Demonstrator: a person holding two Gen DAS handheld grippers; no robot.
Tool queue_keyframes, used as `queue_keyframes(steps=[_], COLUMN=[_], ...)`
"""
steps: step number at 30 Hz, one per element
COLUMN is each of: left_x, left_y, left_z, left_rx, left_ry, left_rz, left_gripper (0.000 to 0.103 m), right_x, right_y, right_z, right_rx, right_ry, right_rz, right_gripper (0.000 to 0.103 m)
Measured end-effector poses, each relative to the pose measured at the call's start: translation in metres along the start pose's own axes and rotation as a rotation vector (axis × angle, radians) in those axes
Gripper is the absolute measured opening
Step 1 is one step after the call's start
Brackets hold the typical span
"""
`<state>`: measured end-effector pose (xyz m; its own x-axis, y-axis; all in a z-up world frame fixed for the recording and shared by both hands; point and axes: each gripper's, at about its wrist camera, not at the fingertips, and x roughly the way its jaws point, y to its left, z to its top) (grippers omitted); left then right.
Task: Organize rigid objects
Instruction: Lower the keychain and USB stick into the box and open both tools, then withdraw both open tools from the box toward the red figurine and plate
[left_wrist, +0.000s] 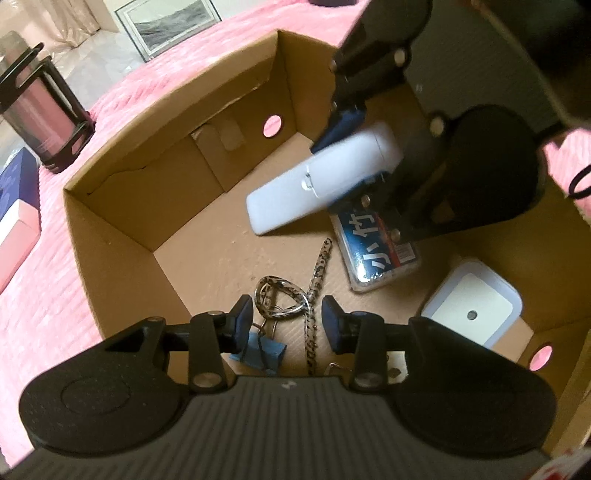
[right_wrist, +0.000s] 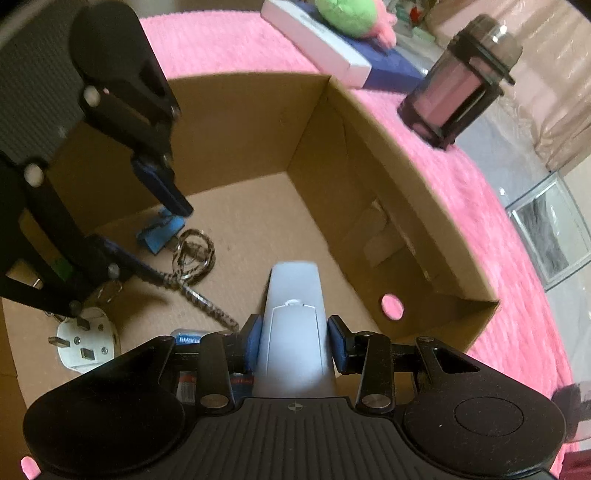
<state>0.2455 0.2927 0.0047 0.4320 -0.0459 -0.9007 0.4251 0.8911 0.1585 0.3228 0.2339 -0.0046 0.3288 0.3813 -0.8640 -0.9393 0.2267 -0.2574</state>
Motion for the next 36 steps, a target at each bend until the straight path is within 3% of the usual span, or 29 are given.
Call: queue_keyframes(steps=[9, 14, 24, 36], left_x=[-0.011, -0.017, -0.059, -0.13], left_y=[0.002, -0.001, -0.014, -0.081], left_z=[-0.005, -0.009, -0.011, -0.014], left_rx=[-0.043, -0.051, -0.121, -0.228], left_ry=[-0.039, -0.052, -0.131, -0.298], left_rz=[-0.007, 0.006, 0.029, 0.011], left_gripper=[0.035, 0.035, 0.035, 0.035], right_x=[0.0, -0.012, -0.094, -0.199], right_y=[0.002, 0.002, 0.003, 0.038], right_z=[-0.002, -0.002, -0.024, -0.103], right_rx=[0.01, 0.018, 0.132, 0.337], right_ry=[0.011, -0.032, -0.242, -0.406], right_rz=[0.006, 0.005, -0.02, -0.033], right_gripper=[0.036, 0.036, 0.036, 0.041])
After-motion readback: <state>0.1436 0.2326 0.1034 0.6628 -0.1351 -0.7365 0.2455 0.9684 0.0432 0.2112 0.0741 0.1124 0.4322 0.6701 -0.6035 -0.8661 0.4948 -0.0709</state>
